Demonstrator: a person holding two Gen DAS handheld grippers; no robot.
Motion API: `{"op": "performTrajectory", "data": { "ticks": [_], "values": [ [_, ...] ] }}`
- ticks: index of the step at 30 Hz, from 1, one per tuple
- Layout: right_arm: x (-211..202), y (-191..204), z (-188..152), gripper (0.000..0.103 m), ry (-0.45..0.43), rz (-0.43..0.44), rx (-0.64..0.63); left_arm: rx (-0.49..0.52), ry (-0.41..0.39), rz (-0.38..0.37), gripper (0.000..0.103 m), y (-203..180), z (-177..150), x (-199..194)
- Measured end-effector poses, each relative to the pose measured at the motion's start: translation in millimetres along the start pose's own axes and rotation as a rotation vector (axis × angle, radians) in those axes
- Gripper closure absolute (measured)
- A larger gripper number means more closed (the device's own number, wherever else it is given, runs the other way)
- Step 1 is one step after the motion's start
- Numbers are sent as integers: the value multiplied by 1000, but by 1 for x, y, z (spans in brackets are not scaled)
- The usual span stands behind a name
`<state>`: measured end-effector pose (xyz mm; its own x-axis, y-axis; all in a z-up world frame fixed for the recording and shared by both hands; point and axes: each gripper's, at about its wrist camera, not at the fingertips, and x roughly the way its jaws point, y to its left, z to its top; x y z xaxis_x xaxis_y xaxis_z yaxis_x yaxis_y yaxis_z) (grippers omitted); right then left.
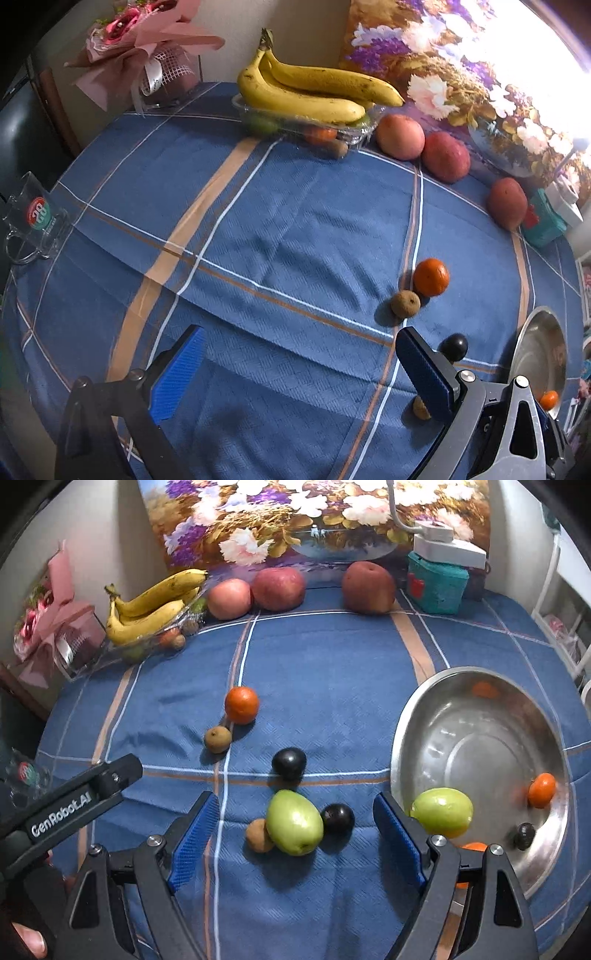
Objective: Organize fruits
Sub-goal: 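Lower the right gripper around a green mango on the cloth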
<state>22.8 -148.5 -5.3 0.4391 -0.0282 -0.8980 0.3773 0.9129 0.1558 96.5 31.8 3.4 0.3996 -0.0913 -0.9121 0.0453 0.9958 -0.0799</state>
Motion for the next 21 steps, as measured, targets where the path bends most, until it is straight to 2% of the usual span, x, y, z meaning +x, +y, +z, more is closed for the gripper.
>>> {"op": "performTrajectory", "data": {
  "ticks": [5, 7, 9, 11, 12, 13, 16, 18, 21],
  "values": [
    [6, 4, 4, 19, 2, 11, -38, -25, -3, -39, 0, -1, 4, 1],
    [8, 5, 2, 32, 12, 15, -53, -25, 0, -38, 0, -1, 4, 1],
    [9, 4, 1, 34, 25, 17, -59, -10, 2, -41, 0, -2, 3, 3],
    [11, 1, -2, 41, 43, 24, -54, -4, 29, -87, 0, -4, 0, 7],
    [11, 0, -3, 49, 51, 28, -53, 0, 40, -101, 0, -6, -1, 8],
    [12, -1, -4, 54, 58, 28, -49, 5, 48, -105, 0, -8, -3, 10],
    [14, -3, -8, 57, 79, 39, -35, 23, 75, -103, 1, -14, -8, 16],
    [17, 0, -10, 61, 97, 39, -50, 9, 95, -124, 2, -15, -11, 20],
    [20, 4, -14, 61, 112, 22, -81, -10, 121, -144, 3, -15, -14, 24]
  ]
}}
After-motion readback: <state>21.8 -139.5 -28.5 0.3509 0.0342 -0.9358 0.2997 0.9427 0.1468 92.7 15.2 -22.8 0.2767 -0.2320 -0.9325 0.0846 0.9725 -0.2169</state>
